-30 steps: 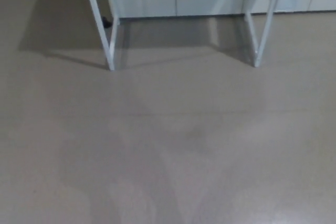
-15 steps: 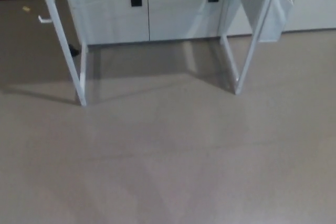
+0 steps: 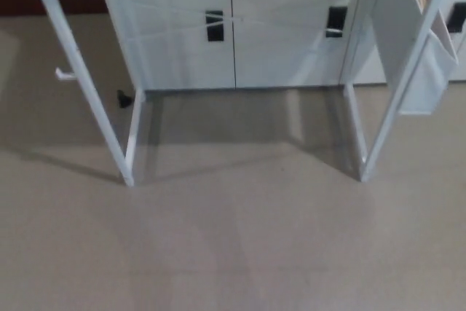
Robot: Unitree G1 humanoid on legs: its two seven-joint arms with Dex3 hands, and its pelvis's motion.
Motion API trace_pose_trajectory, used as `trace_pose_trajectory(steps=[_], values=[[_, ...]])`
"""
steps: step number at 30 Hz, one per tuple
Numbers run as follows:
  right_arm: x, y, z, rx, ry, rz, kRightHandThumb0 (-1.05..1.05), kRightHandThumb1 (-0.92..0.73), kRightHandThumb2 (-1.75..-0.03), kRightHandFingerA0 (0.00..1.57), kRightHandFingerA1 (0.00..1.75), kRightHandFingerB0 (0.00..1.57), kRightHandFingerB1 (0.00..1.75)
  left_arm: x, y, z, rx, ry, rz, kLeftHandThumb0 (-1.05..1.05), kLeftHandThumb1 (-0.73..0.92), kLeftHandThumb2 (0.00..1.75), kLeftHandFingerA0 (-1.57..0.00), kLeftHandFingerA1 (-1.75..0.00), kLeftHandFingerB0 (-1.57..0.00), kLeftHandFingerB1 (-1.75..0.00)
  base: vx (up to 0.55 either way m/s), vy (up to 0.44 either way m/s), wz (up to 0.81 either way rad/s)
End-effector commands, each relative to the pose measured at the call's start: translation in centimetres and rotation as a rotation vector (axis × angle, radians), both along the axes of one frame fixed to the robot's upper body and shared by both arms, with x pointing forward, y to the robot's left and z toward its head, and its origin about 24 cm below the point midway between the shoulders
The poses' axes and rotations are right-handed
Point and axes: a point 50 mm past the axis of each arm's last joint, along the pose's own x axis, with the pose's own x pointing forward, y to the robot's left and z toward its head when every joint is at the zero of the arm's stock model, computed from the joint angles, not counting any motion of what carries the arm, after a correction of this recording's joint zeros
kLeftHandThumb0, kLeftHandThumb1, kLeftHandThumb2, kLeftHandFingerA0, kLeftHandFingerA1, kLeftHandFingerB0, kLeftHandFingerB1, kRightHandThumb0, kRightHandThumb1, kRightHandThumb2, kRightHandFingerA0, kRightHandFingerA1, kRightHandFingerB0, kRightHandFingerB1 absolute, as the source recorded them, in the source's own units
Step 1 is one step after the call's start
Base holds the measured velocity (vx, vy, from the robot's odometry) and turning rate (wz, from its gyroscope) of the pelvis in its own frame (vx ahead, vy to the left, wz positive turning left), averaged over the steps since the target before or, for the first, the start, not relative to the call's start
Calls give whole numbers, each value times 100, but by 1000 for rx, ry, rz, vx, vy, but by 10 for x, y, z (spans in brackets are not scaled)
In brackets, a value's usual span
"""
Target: The robot walks towards a file tray kept in the middle of a desk and uses its right hand to grab a tray and pulls it out towards itself
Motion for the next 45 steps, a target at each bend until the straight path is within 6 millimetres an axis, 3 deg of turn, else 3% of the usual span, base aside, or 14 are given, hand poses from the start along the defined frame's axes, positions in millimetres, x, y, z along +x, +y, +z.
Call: trace_pose_trajectory(steps=[1, 2, 6, 12, 14, 16, 17, 22, 24, 29, 32, 33, 36, 45], values=[[-18, 0, 3, 1, 0, 14, -35, -67, -60, 41, 57, 26, 38, -13, 3, 0, 22, 8, 27, -3, 43, 88, -18, -52, -14, -48, 311, -47, -14], [-21, 2, 2, 9, 1, 12, -29, -47, -92, 37, 65, 14, 50, -15, 4, 0, 20, 16, 26, -4, 62, 57, -27, -38, -24, -31, 429, -24, -23], [-25, 2, -1, 31, 19, -7, -35, -66, -59, 41, 56, 26, 37, -17, 4, -1, 19, 26, 27, -5, 41, 87, -19, -52, -14, -49, 477, 57, -33], [-27, 5, 0, 16, 28, 7, -27, -47, -91, 35, 63, 15, 50, -18, 5, -2, 13, 26, 22, -5, 42, 87, -19, -52, -13, -48, 552, -7, -40], [-28, 4, 0, 21, 31, 7, -34, -66, -59, 37, 56, 26, 37, -18, 5, -1, 17, 28, 16, -5, 42, 87, -20, -53, -14, -49, 389, -5, -2], [-28, 4, -1, 21, 43, 2, -29, -46, -90, 33, 62, 14, 49, -17, 5, -1, 13, 25, 16, -5, 42, 88, -18, -52, -14, -49, 168, -27, 8], [-27, 4, -1, 23, 41, 0, -34, -66, -59, 37, 56, 25, 36, -16, 5, -1, 16, 23, 15, -5, 42, 87, -19, -53, -14, -49, 222, -42, 12], [-25, 6, 1, 18, 20, 13, -36, -66, -59, 36, 54, 26, 37, -12, 5, 0, 16, 12, 17, -6, 41, 87, -20, -53, -16, -49, 256, -98, 7], [-25, 6, 1, 44, 7, 0, -29, -47, -91, 30, 61, 13, 49, -12, 5, -1, 11, 11, 19, -5, 41, 87, -19, -53, -15, -49, 284, 90, 37], [-29, 6, 0, 19, 33, 24, -37, -66, -59, 37, 56, 25, 37, -14, 6, -1, 9, 29, 11, -7, 61, 57, -28, -38, -25, -32, 128, -60, -4], [-30, 5, -1, 25, 29, 6, -33, -66, -59, 41, 64, 25, 38, -15, 6, -2, 6, 39, 19, -5, 42, 87, -18, -53, -15, -49, 86, 84, -14], [-30, 5, -1, 22, 28, 8, -33, -66, -59, 41, 65, 25, 39, -14, 6, -2, 1, 39, 17, -7, 61, 57, -27, -39, -23, -32, 51, 158, -15], [-30, 6, -1, 42, 23, -8, -28, -48, -91, 36, 64, 14, 49, -13, 6, -1, -5, 39, 17, -11, 61, 58, -27, -40, -21, -32, 96, 211, -14], [-40, 8, -1, 25, 55, -13, -27, -48, -92, 36, 64, 15, 50, -17, 6, -2, 18, 53, 51, -12, 61, 58, -25, -42, -18, -32, 134, 191, 2]])
